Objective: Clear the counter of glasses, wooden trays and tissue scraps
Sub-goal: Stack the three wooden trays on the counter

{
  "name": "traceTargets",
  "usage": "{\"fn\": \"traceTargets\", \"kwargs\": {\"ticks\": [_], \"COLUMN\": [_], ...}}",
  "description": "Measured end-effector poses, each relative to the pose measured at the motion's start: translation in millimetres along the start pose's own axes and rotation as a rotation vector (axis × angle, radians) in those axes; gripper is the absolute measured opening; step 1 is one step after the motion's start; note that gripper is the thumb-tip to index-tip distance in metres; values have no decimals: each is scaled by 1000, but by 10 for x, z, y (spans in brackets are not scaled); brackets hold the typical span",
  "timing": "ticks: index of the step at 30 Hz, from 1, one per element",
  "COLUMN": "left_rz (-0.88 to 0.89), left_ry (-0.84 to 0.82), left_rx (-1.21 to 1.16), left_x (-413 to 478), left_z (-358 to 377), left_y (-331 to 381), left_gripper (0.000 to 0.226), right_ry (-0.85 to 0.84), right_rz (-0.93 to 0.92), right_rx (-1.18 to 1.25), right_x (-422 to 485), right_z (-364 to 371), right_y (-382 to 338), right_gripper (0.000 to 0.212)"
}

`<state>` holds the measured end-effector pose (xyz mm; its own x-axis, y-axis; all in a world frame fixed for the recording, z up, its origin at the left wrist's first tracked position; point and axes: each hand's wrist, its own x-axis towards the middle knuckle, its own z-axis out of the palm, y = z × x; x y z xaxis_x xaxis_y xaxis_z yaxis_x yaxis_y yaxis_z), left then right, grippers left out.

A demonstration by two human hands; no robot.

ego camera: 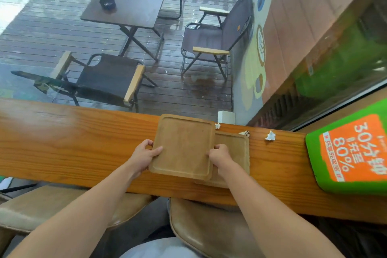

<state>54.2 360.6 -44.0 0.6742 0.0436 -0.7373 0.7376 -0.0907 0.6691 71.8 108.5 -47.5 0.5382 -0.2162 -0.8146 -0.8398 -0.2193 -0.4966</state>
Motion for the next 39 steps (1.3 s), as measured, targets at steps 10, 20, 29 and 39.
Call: {"fn": "traceTargets", "kwargs": {"ticks": [10,20,29,39], "left_rz": [17,-98,-91,1], "left_ry": [-165,-142,-42,77], "left_rx": [277,490,560,689], "left_x": [56,14,63,81], "left_z": [1020,1275,1301,1412], "left_y": [87,-28,-5,-27], "left_gripper": [29,19,24,32], "right_ry": [183,174,110,76], "right_rz": [46,104,116,91], "right_rx": [-1,-117,-136,-130], "right_x": [77,166,218,262], "right_z": [-971,-1149,-1143,-1121], "right_y": [519,622,472,399], "right_gripper": [9,19,39,51]}}
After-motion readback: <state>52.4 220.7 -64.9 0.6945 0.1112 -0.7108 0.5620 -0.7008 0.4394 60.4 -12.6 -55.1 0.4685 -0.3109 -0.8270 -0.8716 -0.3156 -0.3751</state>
